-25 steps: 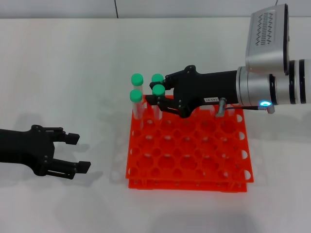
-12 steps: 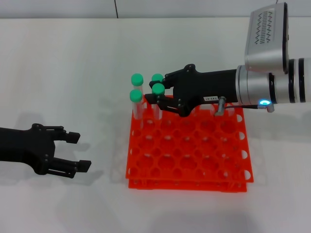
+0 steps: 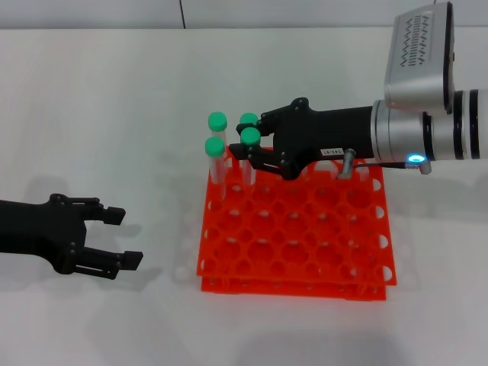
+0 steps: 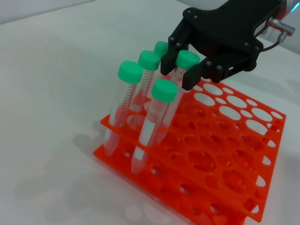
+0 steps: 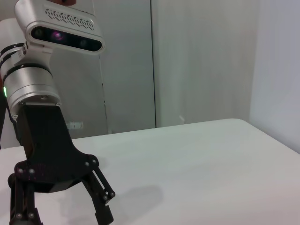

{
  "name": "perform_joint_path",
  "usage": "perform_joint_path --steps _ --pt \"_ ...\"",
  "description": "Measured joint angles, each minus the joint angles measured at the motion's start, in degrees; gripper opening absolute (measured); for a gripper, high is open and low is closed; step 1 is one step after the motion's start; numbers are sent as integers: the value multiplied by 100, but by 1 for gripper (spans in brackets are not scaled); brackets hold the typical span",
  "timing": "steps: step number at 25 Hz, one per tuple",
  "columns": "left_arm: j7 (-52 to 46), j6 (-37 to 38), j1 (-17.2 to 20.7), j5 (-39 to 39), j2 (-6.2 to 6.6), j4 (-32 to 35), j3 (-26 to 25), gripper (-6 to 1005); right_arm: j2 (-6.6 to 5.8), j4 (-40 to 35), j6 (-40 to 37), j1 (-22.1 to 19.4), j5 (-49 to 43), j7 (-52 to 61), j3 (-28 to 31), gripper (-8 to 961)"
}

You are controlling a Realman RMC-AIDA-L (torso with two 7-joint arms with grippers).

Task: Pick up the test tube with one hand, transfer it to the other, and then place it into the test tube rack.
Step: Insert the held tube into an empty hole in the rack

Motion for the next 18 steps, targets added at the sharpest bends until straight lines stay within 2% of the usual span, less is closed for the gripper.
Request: perform_joint_path --steps 18 --pt "48 -6 -16 0 0 -55 0 879 0 9 -7 4 0 1 -11 314"
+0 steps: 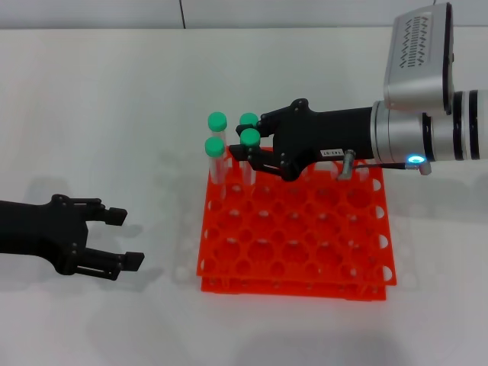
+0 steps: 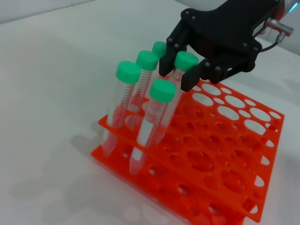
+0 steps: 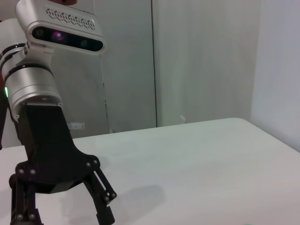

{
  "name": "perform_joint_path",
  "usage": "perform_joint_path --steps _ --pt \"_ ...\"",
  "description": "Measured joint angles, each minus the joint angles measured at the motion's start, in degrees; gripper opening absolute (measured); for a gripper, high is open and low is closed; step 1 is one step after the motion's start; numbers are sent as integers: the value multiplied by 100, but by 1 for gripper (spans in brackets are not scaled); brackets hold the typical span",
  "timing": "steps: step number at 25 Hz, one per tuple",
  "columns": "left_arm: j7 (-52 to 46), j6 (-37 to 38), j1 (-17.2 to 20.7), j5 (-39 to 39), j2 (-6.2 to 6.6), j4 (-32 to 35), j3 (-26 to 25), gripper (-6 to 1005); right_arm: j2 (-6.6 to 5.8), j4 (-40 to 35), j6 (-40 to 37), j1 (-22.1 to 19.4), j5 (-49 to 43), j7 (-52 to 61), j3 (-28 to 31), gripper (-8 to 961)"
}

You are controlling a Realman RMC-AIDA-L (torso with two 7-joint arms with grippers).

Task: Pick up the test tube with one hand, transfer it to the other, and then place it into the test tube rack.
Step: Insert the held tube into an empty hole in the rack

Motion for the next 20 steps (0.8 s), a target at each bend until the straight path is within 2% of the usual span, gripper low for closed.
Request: perform_joint_path --steps 17,20 --pt "28 -52 -3 0 0 -8 0 879 -9 -13 -39 15 44 6 41 351" --pt "32 -56 -3 0 4 -8 0 879 -9 -69 -38 7 45 7 49 426"
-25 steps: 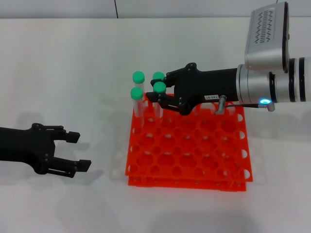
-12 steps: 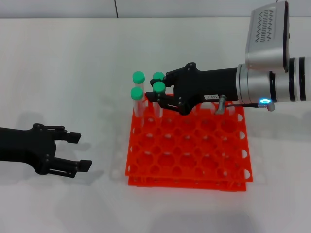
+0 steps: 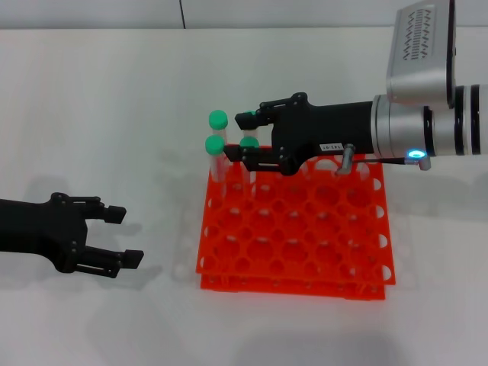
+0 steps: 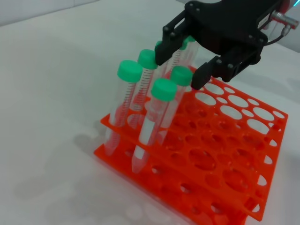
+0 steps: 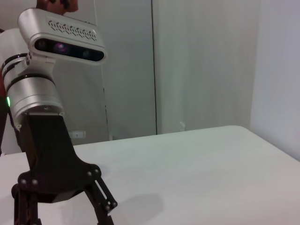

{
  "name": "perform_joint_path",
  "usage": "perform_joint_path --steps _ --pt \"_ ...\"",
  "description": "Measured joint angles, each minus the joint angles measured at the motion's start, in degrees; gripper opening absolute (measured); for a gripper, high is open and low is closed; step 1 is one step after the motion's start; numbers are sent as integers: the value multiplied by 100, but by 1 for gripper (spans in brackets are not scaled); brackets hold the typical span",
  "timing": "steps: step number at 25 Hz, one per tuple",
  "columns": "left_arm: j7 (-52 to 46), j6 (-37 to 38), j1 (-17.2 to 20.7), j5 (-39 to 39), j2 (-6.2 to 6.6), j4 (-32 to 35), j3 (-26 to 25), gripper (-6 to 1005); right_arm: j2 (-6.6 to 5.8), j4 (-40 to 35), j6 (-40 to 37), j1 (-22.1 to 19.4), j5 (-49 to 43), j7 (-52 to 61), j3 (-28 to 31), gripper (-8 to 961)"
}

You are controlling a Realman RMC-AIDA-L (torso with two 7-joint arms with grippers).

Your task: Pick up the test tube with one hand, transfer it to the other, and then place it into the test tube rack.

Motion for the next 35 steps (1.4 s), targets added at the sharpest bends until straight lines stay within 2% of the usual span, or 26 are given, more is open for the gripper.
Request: perform_joint_path --steps 3,10,15,26,29,35 --pt "31 1 6 0 4 0 0 879 -10 -120 0 -57 3 0 7 501" --pt "67 29 34 -58 5 0 -6 879 -36 -722 -103 -492 -17 6 92 502" --pt "69 42 35 -134 4 0 -9 879 -74 -1077 -400 -841 -103 174 436 502" --pt "23 186 -28 -608 74 83 -18 880 -88 -1357 -2468 -1042 -1635 1005 2281 501" --pt "11 202 -28 -715 80 129 -72 880 -110 -1467 -2674 -1132 -1805 1017 2597 500" --pt "2 263 -43 -949 79 141 -167 880 -274 -1539 -2769 -1240 -1978 1017 2836 497"
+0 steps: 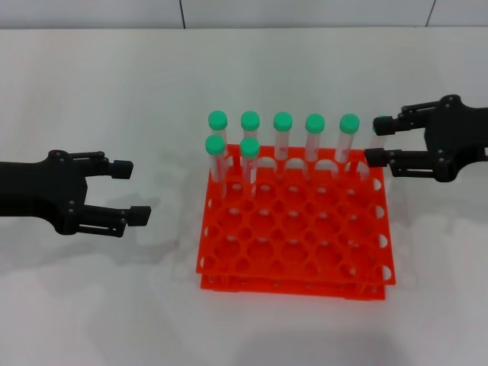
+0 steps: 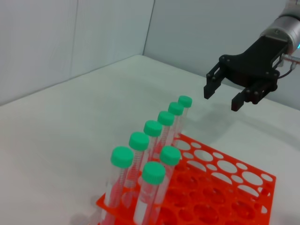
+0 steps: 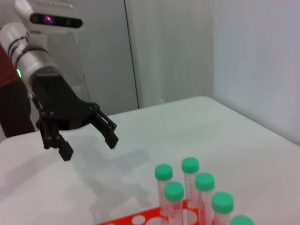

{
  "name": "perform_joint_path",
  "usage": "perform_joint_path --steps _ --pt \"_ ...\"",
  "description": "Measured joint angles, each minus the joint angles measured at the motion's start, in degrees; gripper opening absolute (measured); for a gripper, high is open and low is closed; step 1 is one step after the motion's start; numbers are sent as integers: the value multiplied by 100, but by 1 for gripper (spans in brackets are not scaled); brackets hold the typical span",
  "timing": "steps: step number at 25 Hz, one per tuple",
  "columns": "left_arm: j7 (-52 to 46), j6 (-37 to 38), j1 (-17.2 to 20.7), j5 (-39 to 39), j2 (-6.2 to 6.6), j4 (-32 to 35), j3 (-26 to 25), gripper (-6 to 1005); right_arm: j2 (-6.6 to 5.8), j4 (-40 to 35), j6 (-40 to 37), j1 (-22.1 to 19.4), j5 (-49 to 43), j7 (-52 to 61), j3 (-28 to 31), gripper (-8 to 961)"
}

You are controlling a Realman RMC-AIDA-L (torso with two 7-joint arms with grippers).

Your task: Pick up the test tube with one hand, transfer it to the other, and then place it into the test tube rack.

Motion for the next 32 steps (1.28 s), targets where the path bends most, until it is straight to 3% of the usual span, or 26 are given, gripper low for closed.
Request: perform_joint_path --steps 12,23,32 --pt "-71 14 -19 -14 -55 -1 4 880 -76 -13 -190 -81 -178 -31 105 494" --pt "-74 28 -33 -30 -57 -9 0 879 13 35 -127 -153 -178 -78 185 492" --pt "-90 74 -36 -43 -99 -14 0 879 185 85 -96 -174 -179 -318 402 491"
